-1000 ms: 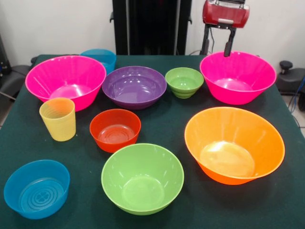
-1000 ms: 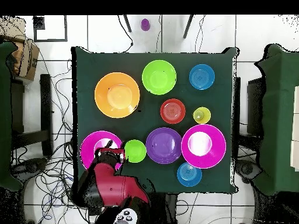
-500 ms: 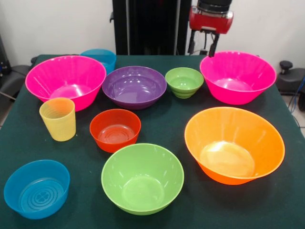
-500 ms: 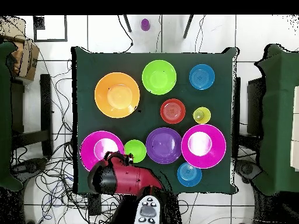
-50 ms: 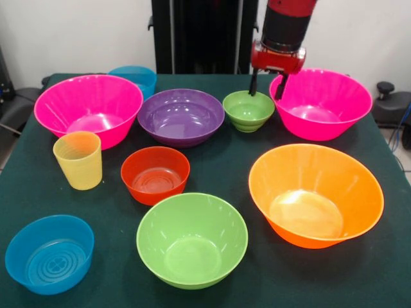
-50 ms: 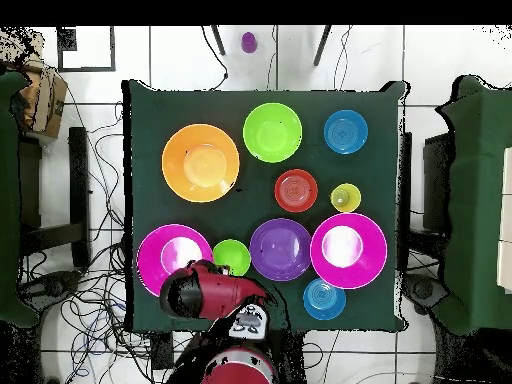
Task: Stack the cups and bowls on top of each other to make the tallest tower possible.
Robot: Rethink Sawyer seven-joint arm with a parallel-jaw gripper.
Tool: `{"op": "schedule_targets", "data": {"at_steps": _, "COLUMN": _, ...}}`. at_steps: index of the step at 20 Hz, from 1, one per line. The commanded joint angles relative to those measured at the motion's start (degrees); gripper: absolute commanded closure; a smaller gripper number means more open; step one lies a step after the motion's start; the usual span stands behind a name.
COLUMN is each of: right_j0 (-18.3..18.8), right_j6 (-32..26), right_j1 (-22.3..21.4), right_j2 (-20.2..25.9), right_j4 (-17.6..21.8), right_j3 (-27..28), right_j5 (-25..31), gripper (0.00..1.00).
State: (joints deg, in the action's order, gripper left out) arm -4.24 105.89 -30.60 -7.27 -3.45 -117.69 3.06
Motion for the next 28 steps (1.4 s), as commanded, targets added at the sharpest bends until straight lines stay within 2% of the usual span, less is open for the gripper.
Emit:
{"op": "schedule_targets", "data": {"at_steps": 1, "right_j0": -4.6, "right_j6": 9.1, "right_j1": 8.1, "right_j2": 0.1, "right_j4": -2.2, "right_j3": 8.1, "right_j5": -3.1, "gripper": 0.0}}
{"op": "schedule_targets", "data": {"at_steps": 11, "right_j0": -8.7, "right_j6": 11.5, "right_j1": 11.6, "right_j2": -3.2, "right_j4": -4.8, "right_j3": 10.2, "right_j5": -5.2, "gripper": 0.0}}
{"op": "schedule_targets", "data": {"at_steps": 19, "right_j0": -7.8, "right_j6": 11.5, "right_j1": 10.6, "right_j2": -2.8, "right_j4": -4.3, "right_j3": 8.7, "right_j5": -5.9, "gripper": 0.0}}
{"op": "schedule_targets", "data": {"at_steps": 22, "right_j0": -9.0, "right_j6": 10.9, "right_j1": 10.7, "right_j2": -4.8, "right_j4": -4.1, "right_j3": 9.0, "right_j5": -5.2, "gripper": 0.0}}
{"op": "schedule_targets", "data": {"at_steps": 24, "right_j0": -7.6, "right_j6": 11.4, "right_j1": 10.7, "right_j2": -3.5, "right_j4": -3.7, "right_j3": 8.3, "right_j5": -7.1, "gripper": 0.0}}
{"op": "schedule_targets", "data": {"at_steps": 28, "right_j0": -6.6, "right_j6": 10.7, "right_j1": 10.1, "right_j2": -2.8, "right_j4": -2.8, "right_j3": 7.9, "right_j5": -7.0, "gripper": 0.0}}
